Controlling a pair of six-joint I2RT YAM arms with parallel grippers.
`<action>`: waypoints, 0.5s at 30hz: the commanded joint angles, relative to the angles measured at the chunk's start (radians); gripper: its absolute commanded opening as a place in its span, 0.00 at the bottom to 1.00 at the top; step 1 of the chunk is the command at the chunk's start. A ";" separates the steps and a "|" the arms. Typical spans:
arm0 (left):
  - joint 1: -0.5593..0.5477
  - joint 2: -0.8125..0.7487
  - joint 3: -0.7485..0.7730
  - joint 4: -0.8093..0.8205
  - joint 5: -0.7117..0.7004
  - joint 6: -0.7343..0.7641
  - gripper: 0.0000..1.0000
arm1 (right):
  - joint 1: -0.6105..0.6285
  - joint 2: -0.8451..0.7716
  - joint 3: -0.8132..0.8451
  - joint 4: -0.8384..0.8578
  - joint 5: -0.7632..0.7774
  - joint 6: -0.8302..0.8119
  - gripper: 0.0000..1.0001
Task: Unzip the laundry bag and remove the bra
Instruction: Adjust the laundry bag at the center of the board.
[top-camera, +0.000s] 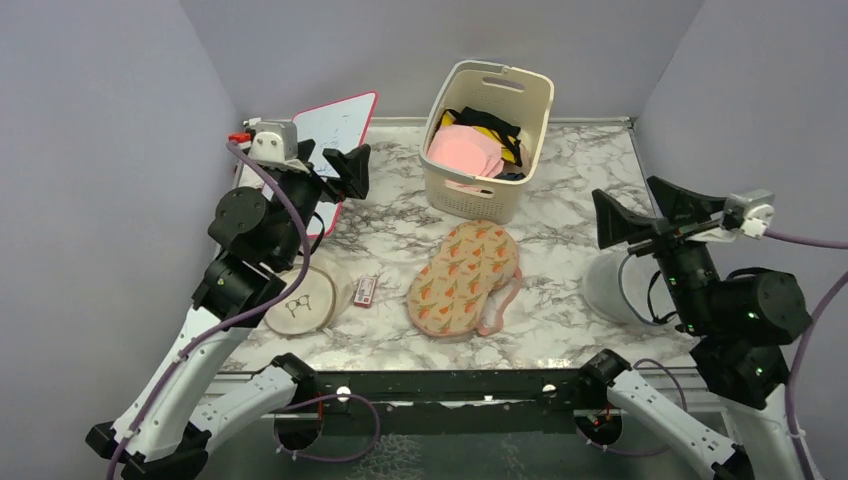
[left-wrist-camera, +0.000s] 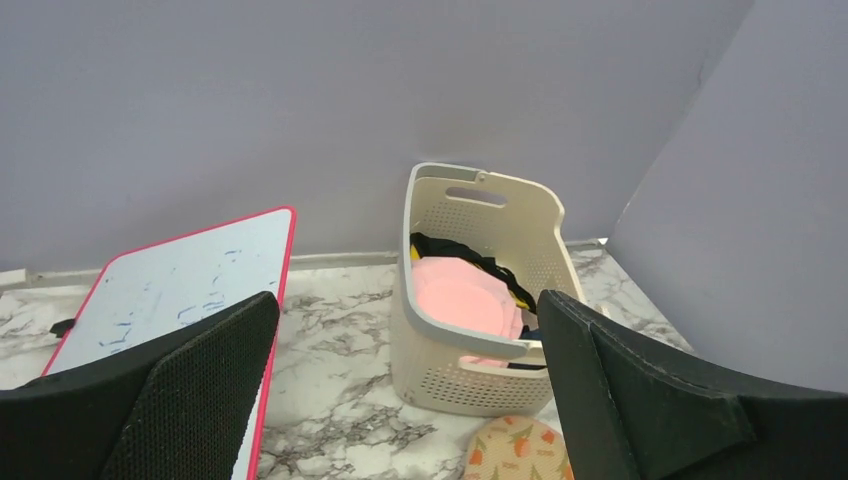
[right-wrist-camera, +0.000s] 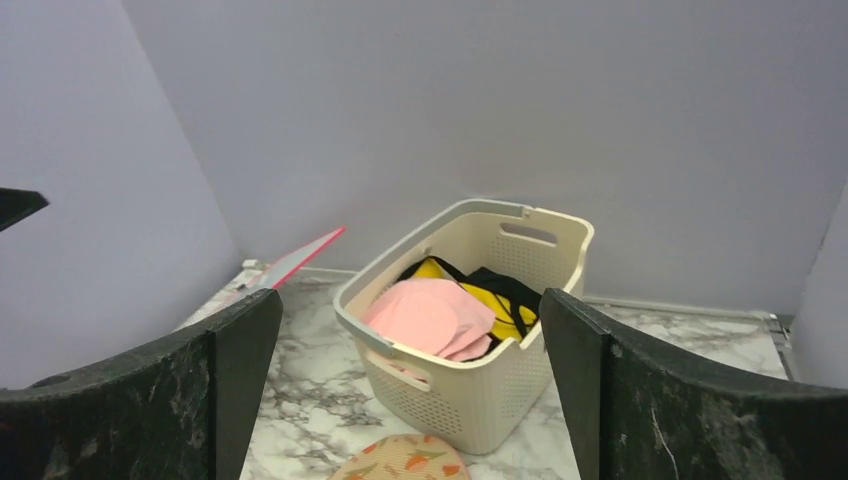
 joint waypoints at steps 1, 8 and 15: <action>0.030 -0.022 -0.096 0.117 -0.006 0.009 0.99 | -0.082 0.059 -0.082 0.087 -0.045 0.033 0.99; 0.087 -0.035 -0.273 0.257 0.022 0.014 0.99 | -0.266 0.154 -0.231 0.169 -0.155 0.128 0.99; 0.144 0.005 -0.371 0.339 0.105 0.005 0.99 | -0.418 0.240 -0.398 0.285 -0.419 0.233 0.99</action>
